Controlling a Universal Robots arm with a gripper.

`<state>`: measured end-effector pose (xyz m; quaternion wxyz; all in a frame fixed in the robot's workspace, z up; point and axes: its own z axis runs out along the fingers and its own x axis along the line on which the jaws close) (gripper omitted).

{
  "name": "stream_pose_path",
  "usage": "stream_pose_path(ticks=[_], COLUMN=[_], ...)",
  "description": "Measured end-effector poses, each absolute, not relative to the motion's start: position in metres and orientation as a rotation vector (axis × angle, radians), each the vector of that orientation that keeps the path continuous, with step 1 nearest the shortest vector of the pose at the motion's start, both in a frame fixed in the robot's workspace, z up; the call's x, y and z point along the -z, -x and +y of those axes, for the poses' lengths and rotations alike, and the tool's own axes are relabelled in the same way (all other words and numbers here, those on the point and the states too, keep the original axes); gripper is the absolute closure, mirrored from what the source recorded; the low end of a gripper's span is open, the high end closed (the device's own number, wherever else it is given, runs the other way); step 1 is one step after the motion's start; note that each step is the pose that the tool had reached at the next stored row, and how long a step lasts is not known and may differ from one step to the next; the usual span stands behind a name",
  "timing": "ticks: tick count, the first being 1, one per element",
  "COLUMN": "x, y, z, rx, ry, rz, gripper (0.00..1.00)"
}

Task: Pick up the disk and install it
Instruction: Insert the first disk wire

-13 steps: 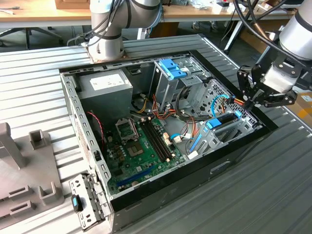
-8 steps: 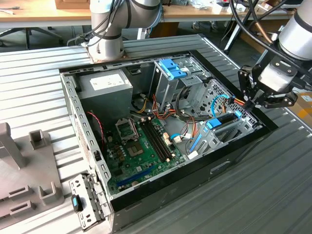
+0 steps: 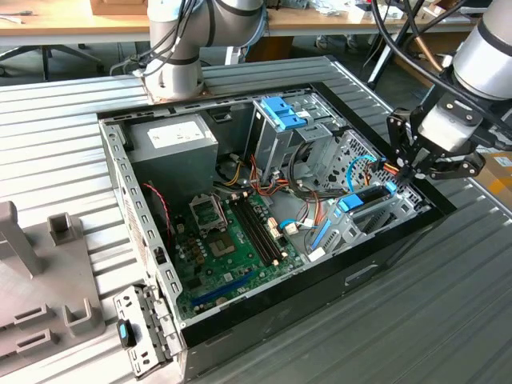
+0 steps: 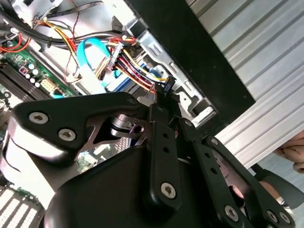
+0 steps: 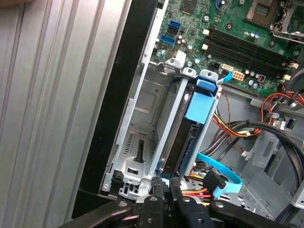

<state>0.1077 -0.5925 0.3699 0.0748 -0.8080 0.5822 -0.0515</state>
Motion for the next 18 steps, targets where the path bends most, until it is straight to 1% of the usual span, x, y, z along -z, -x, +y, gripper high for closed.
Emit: stream_pose_path(ticks=[5,11,18], x=[-0.3696,-0.3691,-0.3678], y=[-0.1024,-0.0989,-0.0973], z=[-0.5914,-0.5834,-0.5834], rx=[0.159,0.16,0.166], ry=[2.394,2.383,2.337], rz=[1.79,1.805,1.869], gripper=[0.83,0.83,0.83])
